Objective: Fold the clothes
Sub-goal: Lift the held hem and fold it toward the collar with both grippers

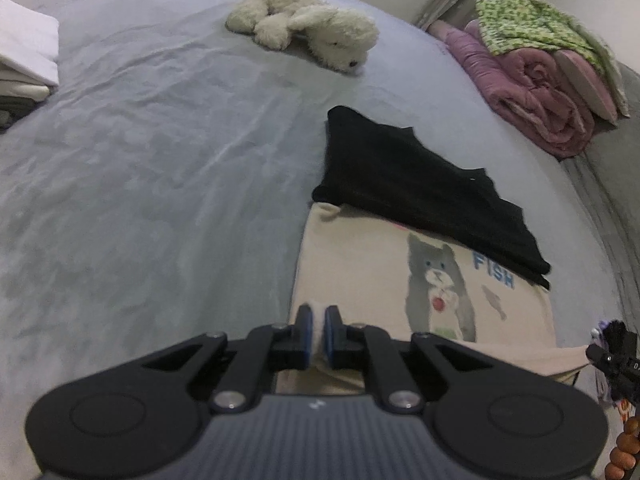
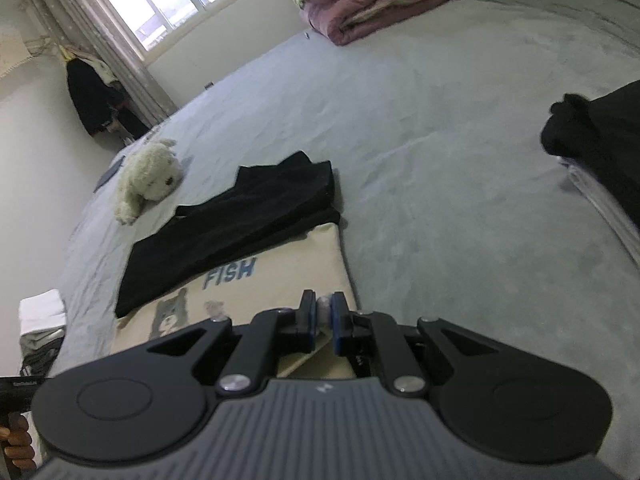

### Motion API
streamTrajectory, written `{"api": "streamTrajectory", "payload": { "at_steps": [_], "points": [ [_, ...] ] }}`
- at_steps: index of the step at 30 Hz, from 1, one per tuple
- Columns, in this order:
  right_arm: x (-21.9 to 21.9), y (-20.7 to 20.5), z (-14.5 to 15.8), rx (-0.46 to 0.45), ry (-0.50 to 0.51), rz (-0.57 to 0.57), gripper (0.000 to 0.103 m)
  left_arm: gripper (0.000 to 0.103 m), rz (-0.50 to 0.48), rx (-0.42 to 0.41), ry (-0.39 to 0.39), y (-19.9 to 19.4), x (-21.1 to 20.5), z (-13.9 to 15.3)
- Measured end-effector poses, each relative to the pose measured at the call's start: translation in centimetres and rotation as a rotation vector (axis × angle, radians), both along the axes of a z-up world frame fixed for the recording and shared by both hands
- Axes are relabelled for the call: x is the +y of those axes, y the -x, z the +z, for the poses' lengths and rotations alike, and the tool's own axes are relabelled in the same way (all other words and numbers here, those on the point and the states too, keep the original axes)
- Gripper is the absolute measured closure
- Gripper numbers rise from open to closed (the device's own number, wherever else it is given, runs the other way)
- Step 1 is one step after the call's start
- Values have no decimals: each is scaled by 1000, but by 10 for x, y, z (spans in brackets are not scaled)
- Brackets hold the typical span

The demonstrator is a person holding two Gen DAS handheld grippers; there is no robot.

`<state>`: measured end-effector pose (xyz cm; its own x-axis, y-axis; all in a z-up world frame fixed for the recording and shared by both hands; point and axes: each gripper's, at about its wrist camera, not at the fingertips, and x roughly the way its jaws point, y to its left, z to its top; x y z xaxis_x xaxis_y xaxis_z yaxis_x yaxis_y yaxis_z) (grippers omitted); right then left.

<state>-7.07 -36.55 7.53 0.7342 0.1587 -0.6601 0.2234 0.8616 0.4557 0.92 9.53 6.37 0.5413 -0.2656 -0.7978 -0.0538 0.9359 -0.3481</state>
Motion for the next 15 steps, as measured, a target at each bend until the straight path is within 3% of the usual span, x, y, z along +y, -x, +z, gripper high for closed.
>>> {"api": "streamTrajectory", "payload": {
  "at_steps": [8,15],
  "points": [
    [-13,-43,-27,61,-15,-17,93,93,28,33,56,-41,8,-26],
    [-27,-57,-29,47,-53,-65,92,92,66,7,68,-50,26,-16]
  ]
}}
